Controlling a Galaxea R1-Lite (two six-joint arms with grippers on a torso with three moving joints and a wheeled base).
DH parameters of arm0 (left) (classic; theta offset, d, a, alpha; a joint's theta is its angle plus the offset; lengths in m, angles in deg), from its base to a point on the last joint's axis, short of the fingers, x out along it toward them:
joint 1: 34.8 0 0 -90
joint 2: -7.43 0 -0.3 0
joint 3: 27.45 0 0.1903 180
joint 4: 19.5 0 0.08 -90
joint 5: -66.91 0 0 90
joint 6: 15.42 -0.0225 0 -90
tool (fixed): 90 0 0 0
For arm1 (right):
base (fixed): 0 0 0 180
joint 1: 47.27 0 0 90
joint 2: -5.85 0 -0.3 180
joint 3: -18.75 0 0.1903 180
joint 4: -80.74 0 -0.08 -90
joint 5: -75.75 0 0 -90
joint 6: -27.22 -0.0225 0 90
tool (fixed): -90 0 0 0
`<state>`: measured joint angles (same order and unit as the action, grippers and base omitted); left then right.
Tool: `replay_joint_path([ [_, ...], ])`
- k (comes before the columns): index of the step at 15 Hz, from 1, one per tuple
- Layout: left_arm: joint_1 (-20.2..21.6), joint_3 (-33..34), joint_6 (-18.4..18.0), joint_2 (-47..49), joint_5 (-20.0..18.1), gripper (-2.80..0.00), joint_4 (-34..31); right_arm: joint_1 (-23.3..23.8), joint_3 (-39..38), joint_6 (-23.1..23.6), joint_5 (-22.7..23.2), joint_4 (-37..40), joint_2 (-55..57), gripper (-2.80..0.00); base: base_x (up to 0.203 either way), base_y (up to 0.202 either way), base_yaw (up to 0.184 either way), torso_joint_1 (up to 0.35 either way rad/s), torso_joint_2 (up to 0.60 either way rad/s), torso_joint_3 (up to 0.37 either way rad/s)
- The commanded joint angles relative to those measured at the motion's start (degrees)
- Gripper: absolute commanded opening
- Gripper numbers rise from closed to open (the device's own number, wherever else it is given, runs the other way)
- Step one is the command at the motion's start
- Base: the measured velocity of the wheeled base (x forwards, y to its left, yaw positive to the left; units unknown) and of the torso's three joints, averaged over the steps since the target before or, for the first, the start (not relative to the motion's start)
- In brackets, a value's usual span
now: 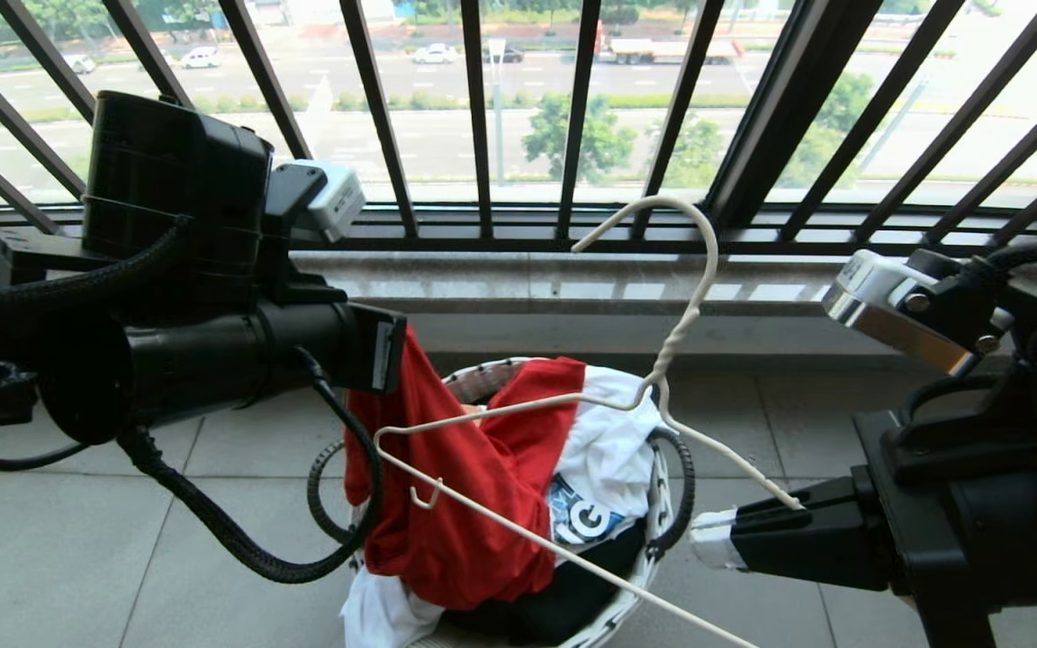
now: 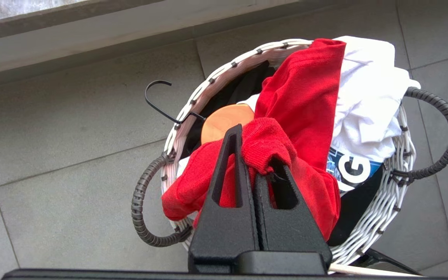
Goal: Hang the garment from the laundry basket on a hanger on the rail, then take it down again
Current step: Hang the clothes on the clothes rack
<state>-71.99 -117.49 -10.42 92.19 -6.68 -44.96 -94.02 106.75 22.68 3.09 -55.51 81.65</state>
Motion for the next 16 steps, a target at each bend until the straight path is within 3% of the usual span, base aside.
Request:
replay_joint_path([
  [1,-0.86,0.38,0.01,-1.36,0.11,-2.8,-0.11,-0.01,-0.02,-0.04,-0.13,0.01,0.67,-2.8,0.0,0.0,0.0,0.0,0.0,0.0],
  [7,-1.04,0.92,-0.51,-2.84,0.29,-2.8,-0.55,-0.01,0.05,0.07,-9.5,-1.74,0.93,-2.8,0.0,0.0,0.0,0.0,0.0,0.0],
  [13,-5.69,2.15,-0.66,-3.33,0.14,-2.8,-0.35,-0.36,-0.11,0.07,-10.05,-2.37,-1.31,-2.8,0.0,0.0,0.0,0.0,0.0,0.0],
  [16,-8.63,-1.2,-2.37,-2.71,0.43,-2.8,-1.43,0.16,-1.2,0.2,-10.76,-6.57,-3.79,-2.8,0.0,0.0,0.0,0.0,0.0,0.0],
])
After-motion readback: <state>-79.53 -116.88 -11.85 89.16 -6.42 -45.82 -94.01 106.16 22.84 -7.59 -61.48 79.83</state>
